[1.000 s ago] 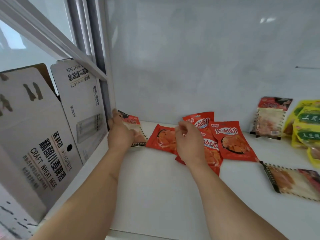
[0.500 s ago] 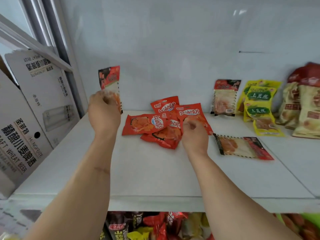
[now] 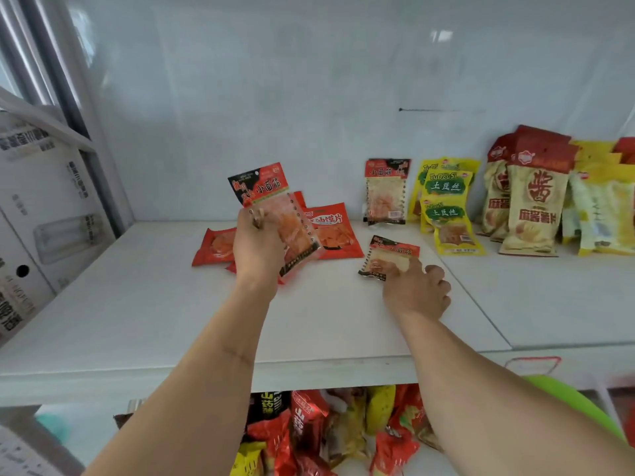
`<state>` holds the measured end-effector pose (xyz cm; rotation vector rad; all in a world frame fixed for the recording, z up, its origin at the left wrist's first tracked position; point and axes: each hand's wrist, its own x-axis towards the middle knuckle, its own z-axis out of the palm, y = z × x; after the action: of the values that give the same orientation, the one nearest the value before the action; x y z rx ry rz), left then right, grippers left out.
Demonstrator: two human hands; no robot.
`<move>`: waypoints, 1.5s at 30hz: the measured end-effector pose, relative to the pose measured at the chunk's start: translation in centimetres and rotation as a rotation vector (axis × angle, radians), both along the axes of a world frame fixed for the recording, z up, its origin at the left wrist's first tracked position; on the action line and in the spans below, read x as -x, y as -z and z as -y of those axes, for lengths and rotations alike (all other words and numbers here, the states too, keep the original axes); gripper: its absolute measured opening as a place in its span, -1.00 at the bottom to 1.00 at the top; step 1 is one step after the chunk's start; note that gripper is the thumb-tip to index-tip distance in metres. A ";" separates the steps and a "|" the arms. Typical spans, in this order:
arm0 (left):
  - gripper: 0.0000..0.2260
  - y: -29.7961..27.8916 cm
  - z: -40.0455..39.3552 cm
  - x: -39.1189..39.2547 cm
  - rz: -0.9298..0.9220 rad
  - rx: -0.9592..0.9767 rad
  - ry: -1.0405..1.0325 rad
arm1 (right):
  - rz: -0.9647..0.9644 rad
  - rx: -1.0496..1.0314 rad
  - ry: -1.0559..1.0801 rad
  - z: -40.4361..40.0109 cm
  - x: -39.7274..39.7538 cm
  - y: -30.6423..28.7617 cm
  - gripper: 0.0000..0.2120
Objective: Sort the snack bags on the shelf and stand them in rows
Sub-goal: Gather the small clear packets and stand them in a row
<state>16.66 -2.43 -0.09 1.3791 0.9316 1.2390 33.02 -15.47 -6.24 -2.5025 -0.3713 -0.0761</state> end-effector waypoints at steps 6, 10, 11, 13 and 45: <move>-0.84 -0.1 1.4 -2.0 -0.011 0.143 0.108 | -0.071 0.086 0.030 -0.9 -1.4 -0.4 -0.35; -0.79 0.1 0.9 -2.2 -0.013 0.182 0.155 | -0.068 0.093 0.040 -1.3 -1.4 -0.4 -0.33; -0.76 0.2 0.7 -2.1 -0.022 0.190 0.157 | -0.078 0.090 0.036 -1.5 -1.4 -0.5 -0.32; -0.64 0.3 0.2 -1.8 -0.018 0.229 0.175 | -0.136 0.086 0.012 -1.7 -1.6 -1.1 -0.31; -0.84 1.9 -1.4 -4.5 0.244 0.530 0.524 | -0.399 -0.578 -0.099 1.2 -4.2 -3.2 -0.82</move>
<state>21.13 -0.99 -1.98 0.9354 0.6090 0.6739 37.26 -16.63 -2.99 -1.8678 -0.2580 0.3100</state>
